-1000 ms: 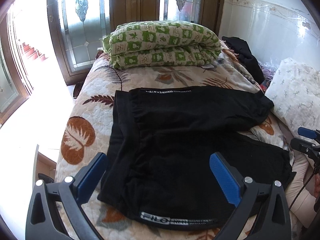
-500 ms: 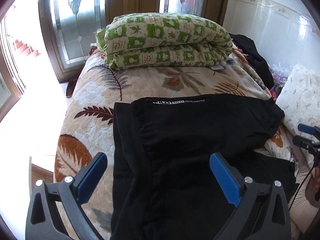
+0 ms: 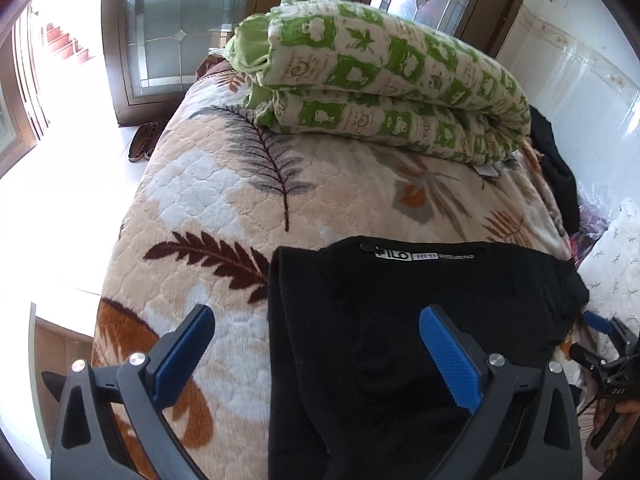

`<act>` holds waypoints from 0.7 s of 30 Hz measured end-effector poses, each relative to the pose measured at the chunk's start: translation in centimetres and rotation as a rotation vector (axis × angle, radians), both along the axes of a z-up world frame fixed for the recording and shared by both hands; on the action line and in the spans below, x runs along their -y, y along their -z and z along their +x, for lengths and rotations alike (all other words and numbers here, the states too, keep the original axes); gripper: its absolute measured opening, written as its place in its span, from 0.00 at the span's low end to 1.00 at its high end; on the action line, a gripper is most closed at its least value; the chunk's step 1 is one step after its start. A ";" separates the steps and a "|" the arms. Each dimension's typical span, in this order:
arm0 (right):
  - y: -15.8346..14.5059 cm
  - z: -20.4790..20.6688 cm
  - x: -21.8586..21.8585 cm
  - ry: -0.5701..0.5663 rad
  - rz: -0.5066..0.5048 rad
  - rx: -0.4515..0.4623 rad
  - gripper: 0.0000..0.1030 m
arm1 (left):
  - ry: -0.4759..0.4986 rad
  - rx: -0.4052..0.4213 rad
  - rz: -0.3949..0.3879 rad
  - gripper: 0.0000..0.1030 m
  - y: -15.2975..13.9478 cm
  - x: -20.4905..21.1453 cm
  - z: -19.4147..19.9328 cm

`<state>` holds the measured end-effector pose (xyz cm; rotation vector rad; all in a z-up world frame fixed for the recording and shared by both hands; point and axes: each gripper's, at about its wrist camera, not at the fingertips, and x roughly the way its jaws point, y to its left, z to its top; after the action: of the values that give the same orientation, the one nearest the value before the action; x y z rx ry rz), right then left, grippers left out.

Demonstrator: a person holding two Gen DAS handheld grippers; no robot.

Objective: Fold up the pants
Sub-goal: 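Lower both grippers onto the waistband of the black pants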

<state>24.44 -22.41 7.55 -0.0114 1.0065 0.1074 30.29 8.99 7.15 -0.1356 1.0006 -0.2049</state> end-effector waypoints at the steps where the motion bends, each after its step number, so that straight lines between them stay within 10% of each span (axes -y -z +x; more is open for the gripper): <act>1: 0.2 0.4 -0.1 -0.007 -0.006 0.000 1.00 | 0.006 -0.004 0.011 1.00 0.3 0.1 0.4; 21: 2.3 12.2 -1.1 -0.343 -0.101 -0.086 1.00 | 0.108 -0.075 0.054 0.91 3.3 2.2 4.6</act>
<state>36.67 -21.34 5.27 -0.2740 1.0887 0.3730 34.92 6.81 3.88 -0.0401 1.0881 -0.2727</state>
